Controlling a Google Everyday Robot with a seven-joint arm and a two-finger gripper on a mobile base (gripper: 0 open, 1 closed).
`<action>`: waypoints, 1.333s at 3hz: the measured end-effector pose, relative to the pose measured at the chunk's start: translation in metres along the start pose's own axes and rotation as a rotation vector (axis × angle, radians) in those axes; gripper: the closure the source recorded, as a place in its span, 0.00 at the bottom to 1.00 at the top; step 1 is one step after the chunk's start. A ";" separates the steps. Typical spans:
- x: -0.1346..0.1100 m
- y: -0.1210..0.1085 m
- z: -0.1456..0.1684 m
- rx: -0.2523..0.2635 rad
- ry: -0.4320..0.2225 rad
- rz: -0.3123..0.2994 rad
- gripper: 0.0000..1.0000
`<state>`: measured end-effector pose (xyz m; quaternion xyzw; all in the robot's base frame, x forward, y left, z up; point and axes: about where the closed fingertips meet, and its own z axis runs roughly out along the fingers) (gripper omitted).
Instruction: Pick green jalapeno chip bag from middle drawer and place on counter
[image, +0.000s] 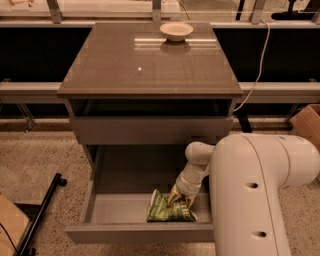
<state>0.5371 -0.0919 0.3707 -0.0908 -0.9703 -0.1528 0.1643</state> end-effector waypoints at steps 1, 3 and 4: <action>0.005 -0.003 -0.027 -0.015 -0.072 0.002 1.00; 0.056 -0.025 -0.155 -0.103 -0.337 -0.127 1.00; 0.076 -0.039 -0.239 -0.086 -0.443 -0.212 1.00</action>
Offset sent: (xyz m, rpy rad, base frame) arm -0.0006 -0.0706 0.1604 0.0544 -0.4017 -0.0581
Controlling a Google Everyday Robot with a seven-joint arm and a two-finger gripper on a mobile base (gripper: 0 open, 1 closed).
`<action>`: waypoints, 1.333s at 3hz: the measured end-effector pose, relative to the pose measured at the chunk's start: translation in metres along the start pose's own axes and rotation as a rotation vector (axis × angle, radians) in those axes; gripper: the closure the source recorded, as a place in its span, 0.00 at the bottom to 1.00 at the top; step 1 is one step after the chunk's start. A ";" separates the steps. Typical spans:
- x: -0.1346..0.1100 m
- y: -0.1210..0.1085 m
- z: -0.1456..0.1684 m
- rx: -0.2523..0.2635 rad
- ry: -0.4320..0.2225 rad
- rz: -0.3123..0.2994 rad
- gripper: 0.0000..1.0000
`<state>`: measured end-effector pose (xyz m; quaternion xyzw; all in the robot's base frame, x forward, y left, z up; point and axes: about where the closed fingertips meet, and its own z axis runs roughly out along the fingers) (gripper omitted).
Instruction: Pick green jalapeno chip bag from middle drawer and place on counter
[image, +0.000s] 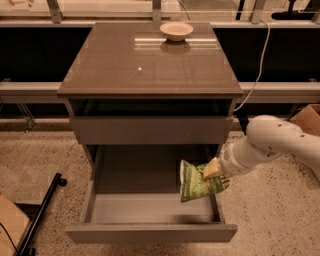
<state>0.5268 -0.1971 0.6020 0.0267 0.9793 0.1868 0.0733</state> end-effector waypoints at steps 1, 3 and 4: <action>-0.031 0.007 -0.094 0.070 -0.112 -0.122 1.00; -0.108 0.109 -0.319 0.338 -0.560 -0.467 1.00; -0.108 0.112 -0.335 0.360 -0.595 -0.482 1.00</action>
Offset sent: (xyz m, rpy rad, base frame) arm 0.0869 -0.0527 0.3464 -0.4505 -0.5557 0.1770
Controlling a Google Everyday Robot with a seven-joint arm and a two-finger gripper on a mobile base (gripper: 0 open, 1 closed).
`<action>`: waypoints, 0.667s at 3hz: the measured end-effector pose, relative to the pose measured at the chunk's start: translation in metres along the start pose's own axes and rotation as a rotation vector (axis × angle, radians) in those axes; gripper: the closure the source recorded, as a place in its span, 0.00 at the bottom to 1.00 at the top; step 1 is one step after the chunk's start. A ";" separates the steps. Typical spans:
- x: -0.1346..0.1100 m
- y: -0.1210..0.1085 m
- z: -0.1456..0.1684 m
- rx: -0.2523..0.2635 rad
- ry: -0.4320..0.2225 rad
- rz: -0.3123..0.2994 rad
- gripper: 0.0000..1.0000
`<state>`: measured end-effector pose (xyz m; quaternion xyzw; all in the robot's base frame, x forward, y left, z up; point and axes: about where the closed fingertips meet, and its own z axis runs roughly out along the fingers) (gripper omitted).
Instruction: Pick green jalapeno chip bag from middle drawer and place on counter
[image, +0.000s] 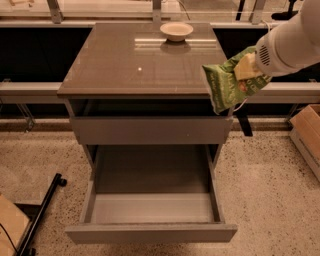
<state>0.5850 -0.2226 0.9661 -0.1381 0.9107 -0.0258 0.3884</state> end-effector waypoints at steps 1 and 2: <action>0.003 0.003 0.010 0.000 -0.007 0.033 1.00; -0.028 0.021 0.048 -0.029 -0.099 0.072 1.00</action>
Offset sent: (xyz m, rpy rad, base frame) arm 0.0826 0.0467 -0.0205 0.1485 -0.1674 -0.0247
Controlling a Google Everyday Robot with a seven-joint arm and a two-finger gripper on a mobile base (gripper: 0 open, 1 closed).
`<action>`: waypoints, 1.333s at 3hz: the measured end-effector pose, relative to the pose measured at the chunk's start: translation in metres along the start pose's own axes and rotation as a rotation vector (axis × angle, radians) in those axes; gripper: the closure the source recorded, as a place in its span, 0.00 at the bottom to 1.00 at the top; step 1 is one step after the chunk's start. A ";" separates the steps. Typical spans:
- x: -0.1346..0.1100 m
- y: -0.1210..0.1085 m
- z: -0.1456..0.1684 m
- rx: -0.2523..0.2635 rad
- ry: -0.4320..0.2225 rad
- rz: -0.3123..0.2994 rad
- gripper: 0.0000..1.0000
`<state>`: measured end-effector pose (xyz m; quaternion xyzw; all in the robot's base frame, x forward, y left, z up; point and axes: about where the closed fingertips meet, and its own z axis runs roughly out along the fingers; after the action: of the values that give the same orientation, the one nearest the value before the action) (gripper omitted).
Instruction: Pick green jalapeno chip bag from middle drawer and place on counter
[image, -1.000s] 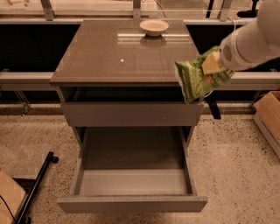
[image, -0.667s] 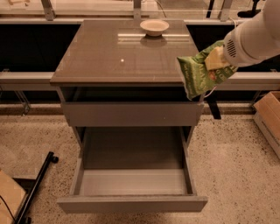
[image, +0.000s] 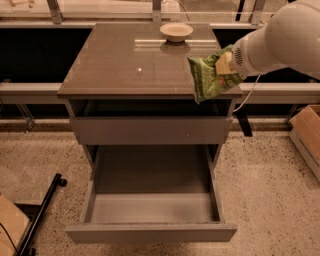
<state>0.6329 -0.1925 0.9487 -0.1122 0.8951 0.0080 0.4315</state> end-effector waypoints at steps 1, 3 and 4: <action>-0.024 0.014 0.036 -0.051 -0.078 0.027 1.00; -0.061 0.045 0.129 -0.155 -0.117 0.094 0.81; -0.084 0.054 0.163 -0.182 -0.140 0.116 0.59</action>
Offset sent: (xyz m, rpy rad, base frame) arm 0.1429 0.0794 -0.0436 0.2438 -0.0868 0.0823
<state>0.7981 -0.1052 0.9071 -0.0982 0.8632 0.1220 0.4799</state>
